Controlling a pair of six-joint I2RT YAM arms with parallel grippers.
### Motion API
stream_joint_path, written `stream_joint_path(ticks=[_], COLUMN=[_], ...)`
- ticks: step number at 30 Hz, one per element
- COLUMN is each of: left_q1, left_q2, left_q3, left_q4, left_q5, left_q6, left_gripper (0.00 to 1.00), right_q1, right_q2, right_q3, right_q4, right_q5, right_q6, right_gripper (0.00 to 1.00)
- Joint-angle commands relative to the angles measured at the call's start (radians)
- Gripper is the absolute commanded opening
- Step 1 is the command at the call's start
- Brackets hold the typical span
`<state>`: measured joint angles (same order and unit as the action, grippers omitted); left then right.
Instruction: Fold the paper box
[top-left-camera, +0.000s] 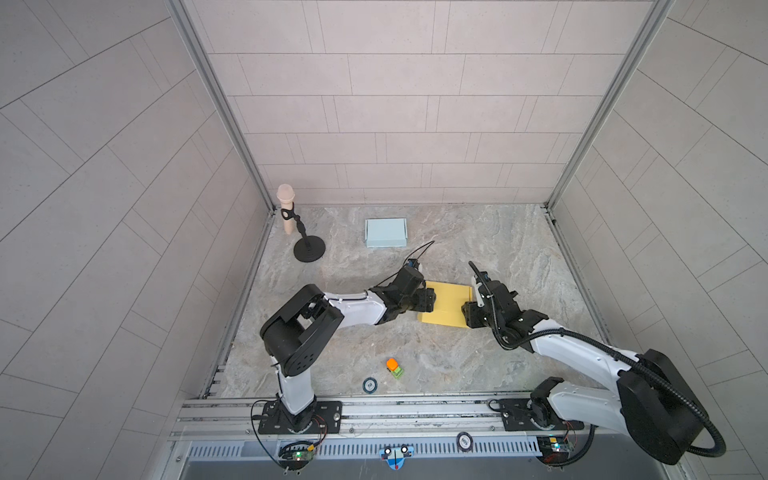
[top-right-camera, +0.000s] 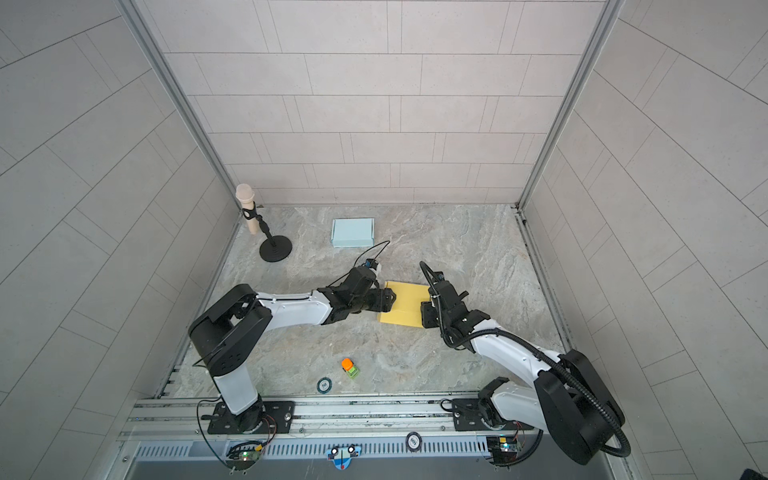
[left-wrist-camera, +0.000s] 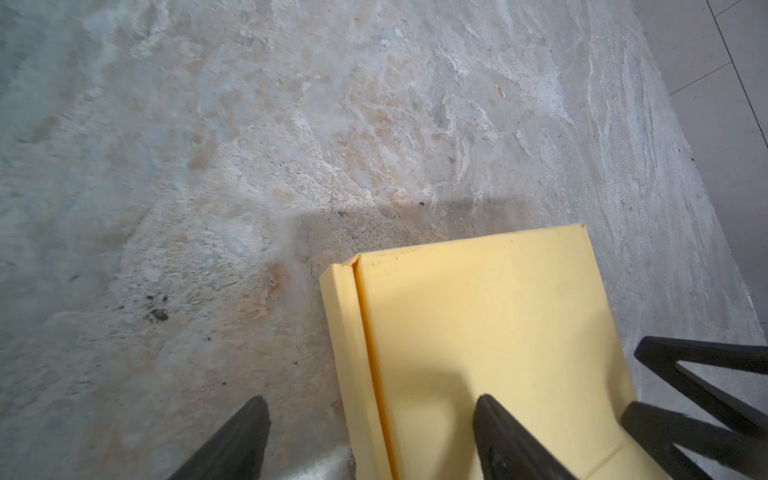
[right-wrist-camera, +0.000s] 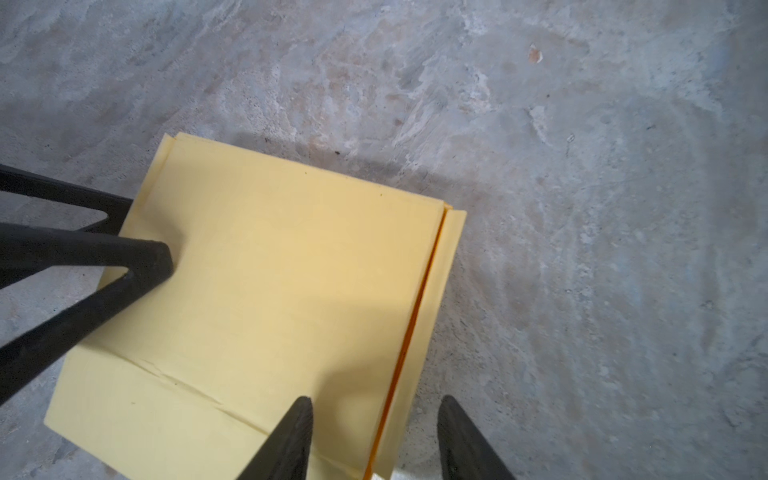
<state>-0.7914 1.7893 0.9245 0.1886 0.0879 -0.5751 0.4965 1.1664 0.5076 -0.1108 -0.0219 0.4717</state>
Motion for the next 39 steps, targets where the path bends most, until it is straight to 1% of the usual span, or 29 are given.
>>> stream_joint_path(ticks=[1,2,4,8,11,16,23,32,39], left_q1=[0.001,-0.002,-0.014,-0.059,-0.103,-0.135,-0.138,-0.138,-0.14], left_q2=[-0.097,-0.127,-0.173,-0.229,-0.235,-0.203,-0.192,-0.161,-0.134], left_q3=[-0.035,-0.047,-0.06,-0.092,-0.1,-0.107,-0.142,-0.152,-0.151], left_q4=[-0.009,-0.022,-0.051,-0.086,-0.093,-0.068,-0.032,0.026,0.07], left_q5=[-0.041,-0.055,-0.069,-0.065,-0.077,-0.064,-0.048,-0.009,0.027], left_q6=[0.014,0.019,0.028,0.012,-0.007,-0.032,-0.049,-0.067,-0.087], left_gripper=[0.82,0.83,0.84,0.82,0.8,0.78,0.78,0.77,0.73], right_q1=[-0.003,-0.003,-0.004,-0.004,-0.003,-0.001,0.007,0.027,0.042], right_q2=[-0.086,-0.113,-0.162,-0.231,-0.245,-0.244,-0.231,-0.169,-0.134], right_q3=[0.039,0.041,0.046,0.03,0.006,-0.033,-0.069,-0.07,-0.07], right_q4=[-0.099,-0.125,-0.17,-0.23,-0.236,-0.211,-0.159,-0.103,-0.071], right_q5=[0.023,0.031,0.038,0.018,-0.017,-0.072,-0.108,-0.11,-0.112], right_q6=[-0.007,-0.004,0.001,0.027,0.055,0.087,0.117,0.122,0.134], right_gripper=[0.57,0.61,0.66,0.66,0.65,0.65,0.65,0.65,0.64])
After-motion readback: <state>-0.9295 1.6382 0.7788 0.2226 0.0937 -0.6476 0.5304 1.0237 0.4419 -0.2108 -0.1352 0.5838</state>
